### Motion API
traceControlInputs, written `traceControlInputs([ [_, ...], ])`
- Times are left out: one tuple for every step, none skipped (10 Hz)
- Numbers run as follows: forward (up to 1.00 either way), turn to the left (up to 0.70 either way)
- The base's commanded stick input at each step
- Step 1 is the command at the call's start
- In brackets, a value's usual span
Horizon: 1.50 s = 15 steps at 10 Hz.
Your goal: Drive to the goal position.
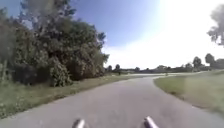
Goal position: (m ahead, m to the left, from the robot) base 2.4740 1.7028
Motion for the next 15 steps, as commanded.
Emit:
traceControlInputs([
  [0.7,0.0],
  [0.7,0.0],
  [0.7,0.0],
  [0.7,0.0],
  [0.7,0.0],
  [0.7,0.0],
  [0.7,0.0],
  [0.7,0.0],
  [0.7,0.0],
  [0.7,0.0],
  [0.7,0.0],
  [0.7,0.0],
  [0.7,0.0],
  [0.7,0.0],
  [0.7,0.0],
])
